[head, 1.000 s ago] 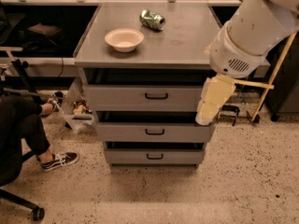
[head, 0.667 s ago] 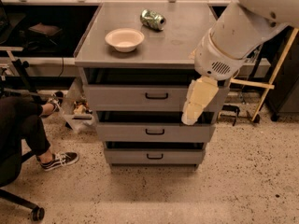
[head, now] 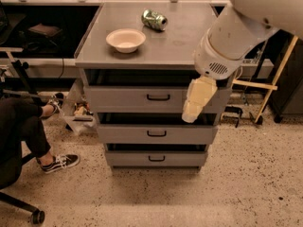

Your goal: Open top drawer

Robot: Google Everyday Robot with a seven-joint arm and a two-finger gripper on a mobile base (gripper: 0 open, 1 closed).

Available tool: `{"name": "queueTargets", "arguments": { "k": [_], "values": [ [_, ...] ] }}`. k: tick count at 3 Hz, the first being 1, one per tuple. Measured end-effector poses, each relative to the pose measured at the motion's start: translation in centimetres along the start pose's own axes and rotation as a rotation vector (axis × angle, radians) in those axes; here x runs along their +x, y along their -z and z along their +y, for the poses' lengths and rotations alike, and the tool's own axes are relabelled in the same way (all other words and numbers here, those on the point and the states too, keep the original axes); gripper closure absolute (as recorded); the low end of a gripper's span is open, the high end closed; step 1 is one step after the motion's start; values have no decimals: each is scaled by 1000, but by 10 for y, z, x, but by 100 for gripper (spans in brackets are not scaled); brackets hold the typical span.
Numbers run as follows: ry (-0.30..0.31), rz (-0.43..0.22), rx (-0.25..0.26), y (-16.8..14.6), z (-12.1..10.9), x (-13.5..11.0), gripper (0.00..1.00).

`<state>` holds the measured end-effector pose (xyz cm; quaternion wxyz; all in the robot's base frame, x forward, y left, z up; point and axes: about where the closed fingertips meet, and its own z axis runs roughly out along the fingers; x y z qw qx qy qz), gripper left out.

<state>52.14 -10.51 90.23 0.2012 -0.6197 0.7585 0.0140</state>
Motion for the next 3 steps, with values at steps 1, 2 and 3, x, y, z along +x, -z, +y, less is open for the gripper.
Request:
{"name": "queueTargets", "arguments": {
  "k": [1, 2, 3],
  "values": [
    [6, 52, 166, -7, -45, 5, 0],
    [16, 87, 351, -6, -100, 3, 0],
    [37, 122, 401, 0, -111, 9, 0]
  ]
}}
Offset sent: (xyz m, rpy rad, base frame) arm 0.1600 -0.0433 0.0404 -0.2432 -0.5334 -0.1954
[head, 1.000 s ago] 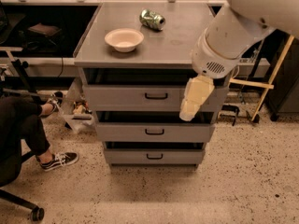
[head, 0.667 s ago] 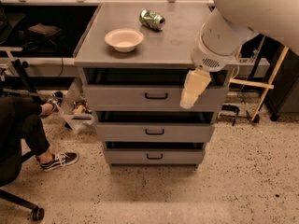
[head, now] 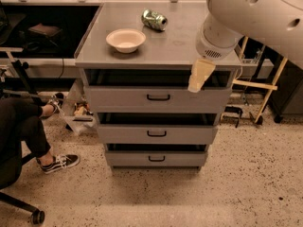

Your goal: Open top drawer

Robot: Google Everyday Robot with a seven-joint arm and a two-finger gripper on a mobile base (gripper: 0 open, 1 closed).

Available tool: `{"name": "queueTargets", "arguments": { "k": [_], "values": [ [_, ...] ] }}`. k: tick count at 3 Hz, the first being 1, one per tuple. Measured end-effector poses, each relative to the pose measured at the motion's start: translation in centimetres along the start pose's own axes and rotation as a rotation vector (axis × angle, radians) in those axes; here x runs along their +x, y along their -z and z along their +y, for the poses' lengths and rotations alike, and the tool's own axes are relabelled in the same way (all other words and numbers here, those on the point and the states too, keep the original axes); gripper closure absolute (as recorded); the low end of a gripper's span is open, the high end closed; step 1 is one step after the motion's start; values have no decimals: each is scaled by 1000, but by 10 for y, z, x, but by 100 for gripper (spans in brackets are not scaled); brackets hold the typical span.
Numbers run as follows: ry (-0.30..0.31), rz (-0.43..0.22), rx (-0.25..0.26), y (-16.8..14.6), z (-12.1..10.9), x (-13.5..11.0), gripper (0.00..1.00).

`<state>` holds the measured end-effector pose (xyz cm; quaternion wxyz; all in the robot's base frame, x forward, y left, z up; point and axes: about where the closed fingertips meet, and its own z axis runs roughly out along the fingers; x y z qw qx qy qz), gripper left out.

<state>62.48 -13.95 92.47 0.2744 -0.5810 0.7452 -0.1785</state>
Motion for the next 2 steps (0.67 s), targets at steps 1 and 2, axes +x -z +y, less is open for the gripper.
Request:
{"name": "queueTargets", "arguments": {
  "k": [1, 2],
  "values": [
    [0, 0, 0, 0, 0, 0, 0],
    [-6, 31, -38, -39, 18, 4, 0]
  ]
}}
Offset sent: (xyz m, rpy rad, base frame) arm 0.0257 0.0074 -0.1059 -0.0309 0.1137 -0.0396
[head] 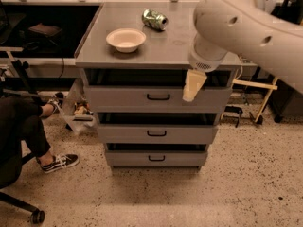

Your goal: Open top drawer

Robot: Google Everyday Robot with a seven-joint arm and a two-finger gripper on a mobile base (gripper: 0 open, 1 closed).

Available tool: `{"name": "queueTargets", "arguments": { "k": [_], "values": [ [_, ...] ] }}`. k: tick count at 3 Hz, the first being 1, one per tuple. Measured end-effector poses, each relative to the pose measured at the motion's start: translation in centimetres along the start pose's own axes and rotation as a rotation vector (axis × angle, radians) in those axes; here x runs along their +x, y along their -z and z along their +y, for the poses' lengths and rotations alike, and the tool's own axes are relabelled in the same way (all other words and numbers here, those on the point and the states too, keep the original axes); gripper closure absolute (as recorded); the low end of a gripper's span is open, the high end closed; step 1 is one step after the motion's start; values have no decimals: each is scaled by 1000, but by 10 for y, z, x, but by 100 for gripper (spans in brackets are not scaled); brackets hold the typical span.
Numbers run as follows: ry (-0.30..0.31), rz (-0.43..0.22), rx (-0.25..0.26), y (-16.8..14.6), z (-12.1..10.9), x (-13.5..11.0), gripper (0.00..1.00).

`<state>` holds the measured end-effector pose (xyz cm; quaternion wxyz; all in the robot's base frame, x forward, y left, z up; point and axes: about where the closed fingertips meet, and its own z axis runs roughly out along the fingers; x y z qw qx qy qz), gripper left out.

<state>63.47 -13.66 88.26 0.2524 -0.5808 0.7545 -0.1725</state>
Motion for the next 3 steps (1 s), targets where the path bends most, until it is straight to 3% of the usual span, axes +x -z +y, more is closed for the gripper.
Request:
{"name": "queueTargets", "arguments": {
  "k": [2, 3],
  "values": [
    [-86, -16, -35, -81, 13, -16, 0],
    [-151, -8, -43, -98, 15, -8, 0]
  ]
}}
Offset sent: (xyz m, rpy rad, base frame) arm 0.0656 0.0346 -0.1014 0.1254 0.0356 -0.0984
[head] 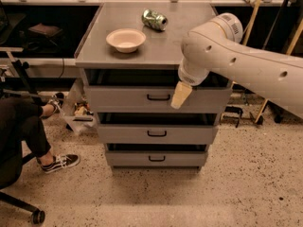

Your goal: Open top drawer

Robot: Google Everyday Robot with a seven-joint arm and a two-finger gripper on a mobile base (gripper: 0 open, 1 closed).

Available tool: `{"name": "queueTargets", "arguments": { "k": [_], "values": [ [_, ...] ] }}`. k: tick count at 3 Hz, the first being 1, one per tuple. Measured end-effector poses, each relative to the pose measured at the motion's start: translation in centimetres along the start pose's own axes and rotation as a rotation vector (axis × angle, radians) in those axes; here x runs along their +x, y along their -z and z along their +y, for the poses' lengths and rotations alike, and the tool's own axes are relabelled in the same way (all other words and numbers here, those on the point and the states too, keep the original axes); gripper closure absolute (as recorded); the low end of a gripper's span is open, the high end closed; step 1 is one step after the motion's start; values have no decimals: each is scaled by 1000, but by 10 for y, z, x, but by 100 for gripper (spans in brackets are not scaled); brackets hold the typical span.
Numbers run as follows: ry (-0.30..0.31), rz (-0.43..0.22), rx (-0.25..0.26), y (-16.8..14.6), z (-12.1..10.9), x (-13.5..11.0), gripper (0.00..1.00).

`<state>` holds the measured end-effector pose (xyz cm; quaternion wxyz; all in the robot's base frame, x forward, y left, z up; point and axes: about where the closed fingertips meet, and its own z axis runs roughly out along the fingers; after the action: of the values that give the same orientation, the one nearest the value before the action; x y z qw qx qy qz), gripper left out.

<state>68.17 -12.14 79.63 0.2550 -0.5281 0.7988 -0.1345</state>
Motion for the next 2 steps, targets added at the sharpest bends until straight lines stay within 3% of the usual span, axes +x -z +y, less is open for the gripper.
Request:
{"name": "queueTargets", "arguments": {
  "k": [1, 2],
  "values": [
    [-43, 29, -34, 5, 13, 27, 0],
    [-41, 47, -51, 17, 23, 45, 0]
  ]
}}
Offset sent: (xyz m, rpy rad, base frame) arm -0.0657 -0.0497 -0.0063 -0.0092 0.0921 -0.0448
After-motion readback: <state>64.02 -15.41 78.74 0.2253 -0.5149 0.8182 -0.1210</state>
